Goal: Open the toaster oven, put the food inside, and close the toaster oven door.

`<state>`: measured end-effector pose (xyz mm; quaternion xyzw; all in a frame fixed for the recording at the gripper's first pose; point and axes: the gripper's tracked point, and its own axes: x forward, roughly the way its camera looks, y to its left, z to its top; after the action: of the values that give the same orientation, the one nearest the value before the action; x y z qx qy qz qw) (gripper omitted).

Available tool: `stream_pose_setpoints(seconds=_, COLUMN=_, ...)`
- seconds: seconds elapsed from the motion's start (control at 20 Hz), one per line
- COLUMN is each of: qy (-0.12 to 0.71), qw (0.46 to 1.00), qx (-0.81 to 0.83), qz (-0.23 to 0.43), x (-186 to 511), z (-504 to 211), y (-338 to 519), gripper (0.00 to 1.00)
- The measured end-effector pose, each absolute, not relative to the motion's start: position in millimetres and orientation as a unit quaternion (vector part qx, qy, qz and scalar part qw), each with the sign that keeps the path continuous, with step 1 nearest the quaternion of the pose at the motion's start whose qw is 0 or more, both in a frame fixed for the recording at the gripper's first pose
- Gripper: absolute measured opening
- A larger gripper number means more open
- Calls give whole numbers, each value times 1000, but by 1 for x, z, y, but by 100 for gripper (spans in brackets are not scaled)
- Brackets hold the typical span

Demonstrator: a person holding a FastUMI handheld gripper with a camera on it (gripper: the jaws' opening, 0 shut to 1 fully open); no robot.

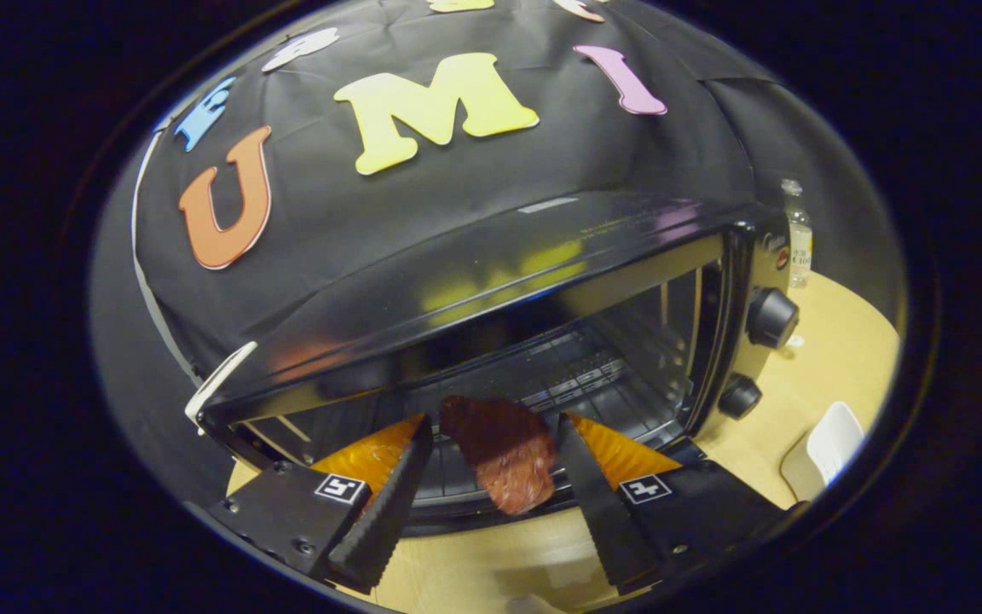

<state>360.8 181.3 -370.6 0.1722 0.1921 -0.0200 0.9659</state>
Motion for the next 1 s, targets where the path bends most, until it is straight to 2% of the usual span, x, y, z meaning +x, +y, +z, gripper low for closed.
stream_pose_setpoints(seconds=0.45, qy=182, qw=974, qx=131, qz=12, x=308, z=-329, y=168, gripper=93)
stream_pose_setpoints(seconds=0.8, qy=167, qw=981, qx=79, qz=54, x=217, z=-275, y=148, gripper=94)
stream_pose_setpoints(seconds=1.0, qy=170, qw=983, qx=52, qz=54, x=161, z=-259, y=116, gripper=95)
